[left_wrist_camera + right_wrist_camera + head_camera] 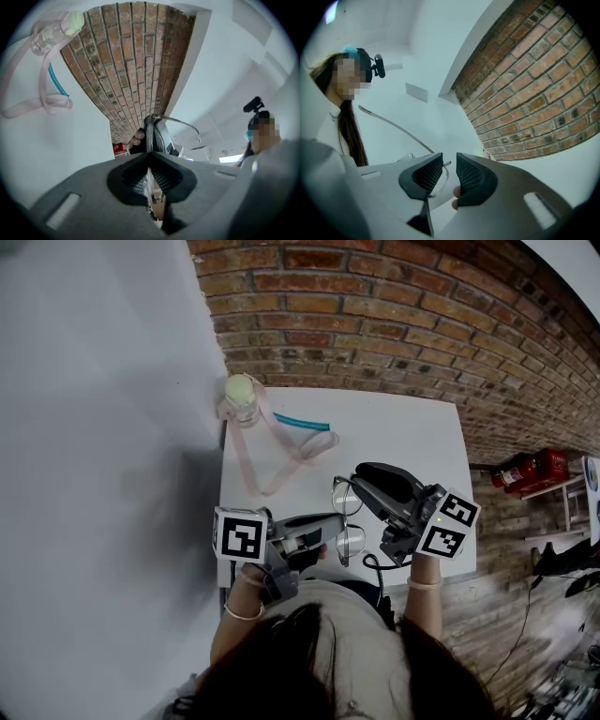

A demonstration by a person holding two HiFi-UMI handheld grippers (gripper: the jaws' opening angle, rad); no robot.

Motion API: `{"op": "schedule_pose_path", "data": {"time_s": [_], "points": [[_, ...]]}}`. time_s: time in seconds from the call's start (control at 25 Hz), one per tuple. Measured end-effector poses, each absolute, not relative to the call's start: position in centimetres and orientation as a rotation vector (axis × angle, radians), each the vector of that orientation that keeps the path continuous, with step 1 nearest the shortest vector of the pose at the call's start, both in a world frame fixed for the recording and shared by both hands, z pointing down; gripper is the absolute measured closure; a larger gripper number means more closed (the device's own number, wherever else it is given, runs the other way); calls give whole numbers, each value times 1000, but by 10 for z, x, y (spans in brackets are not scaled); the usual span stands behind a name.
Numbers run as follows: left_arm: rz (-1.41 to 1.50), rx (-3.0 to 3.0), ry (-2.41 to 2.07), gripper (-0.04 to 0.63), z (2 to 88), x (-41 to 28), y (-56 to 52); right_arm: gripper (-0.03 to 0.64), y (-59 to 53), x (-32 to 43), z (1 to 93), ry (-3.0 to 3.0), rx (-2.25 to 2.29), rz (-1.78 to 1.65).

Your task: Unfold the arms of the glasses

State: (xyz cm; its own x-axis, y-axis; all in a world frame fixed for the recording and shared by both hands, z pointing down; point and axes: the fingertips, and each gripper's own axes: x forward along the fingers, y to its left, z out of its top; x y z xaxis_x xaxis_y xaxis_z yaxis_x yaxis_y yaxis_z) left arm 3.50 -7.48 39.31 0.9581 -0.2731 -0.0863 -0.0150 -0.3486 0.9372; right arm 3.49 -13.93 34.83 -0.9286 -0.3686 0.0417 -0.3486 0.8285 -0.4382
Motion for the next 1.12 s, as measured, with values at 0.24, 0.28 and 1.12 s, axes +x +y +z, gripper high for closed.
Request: {"op": "schedule_pose_path", "data": {"time_s": [0.24,0.28,1.12], "points": [[-272,1914,-186,572,392,37,-74,534,-137,36,350,2937,-491,-775],[-271,1912,-183,572,392,37,-74,534,-136,35,351,2936,-477,-784],[-265,1867,-196,572,400,37,-74,546,-131,35,346,2905,-381,-809]]}}
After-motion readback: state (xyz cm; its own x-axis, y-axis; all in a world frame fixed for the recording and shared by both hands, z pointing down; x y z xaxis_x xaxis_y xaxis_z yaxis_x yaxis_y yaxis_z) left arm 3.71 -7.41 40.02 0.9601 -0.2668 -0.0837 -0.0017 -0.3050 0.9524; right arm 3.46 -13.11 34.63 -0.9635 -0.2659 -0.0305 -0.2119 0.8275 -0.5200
